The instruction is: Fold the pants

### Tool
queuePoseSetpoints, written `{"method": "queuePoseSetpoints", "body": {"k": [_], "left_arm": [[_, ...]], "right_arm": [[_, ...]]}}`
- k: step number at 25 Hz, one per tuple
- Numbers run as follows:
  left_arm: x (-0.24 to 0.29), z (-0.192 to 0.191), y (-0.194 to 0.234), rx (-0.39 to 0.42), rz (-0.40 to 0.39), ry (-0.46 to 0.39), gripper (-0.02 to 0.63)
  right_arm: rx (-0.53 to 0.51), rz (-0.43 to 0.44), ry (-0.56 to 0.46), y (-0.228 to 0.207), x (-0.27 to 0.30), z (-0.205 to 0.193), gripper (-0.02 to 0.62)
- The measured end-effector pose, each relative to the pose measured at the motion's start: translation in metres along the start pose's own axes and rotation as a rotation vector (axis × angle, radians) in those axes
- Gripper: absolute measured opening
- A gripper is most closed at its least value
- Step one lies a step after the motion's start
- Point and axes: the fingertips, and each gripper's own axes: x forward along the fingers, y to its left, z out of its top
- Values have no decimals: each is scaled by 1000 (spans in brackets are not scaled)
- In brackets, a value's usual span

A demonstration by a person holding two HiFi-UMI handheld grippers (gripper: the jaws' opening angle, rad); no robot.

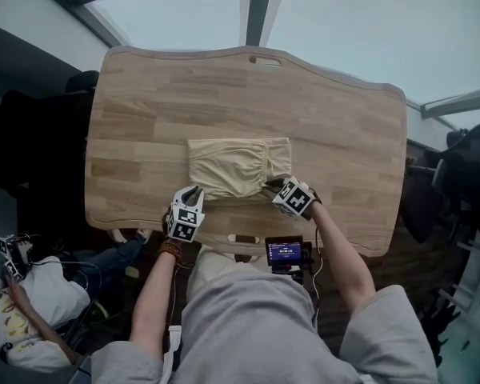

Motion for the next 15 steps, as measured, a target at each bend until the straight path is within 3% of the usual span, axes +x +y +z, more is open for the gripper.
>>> {"method": "queuePoseSetpoints", "body": {"k": [3, 4, 5, 7, 8, 9, 11, 12, 15], "left_arm": [[5, -9, -6, 49, -20, 28, 49], [7, -12, -8, 70, -31, 45, 49], [9, -18, -13, 96, -51, 68, 48], [10, -28, -25, 156, -110, 110, 49], [9, -31, -29, 176, -134, 116, 49], [5, -29, -31, 182, -150, 106, 49], [-6, -14, -28, 165, -162, 50, 49], [-12, -3, -24, 158, -157, 14, 49], [-16, 31, -16, 183, -120, -53, 49]], "right_arm": [[208, 205, -154, 24, -32, 15, 46], [249, 236, -176, 25, -41, 11, 46], [259, 210, -151, 19, -45, -2, 48], [203, 56, -10, -7, -42, -46, 60], [160, -2, 41, -17, -41, -62, 33], [126, -23, 45, -21, -45, -65, 36], [87, -15, -66, -21, -60, -39, 105], [60, -27, -138, -22, -67, -16, 106], [-147, -170, -244, -26, -60, 54, 120]]}}
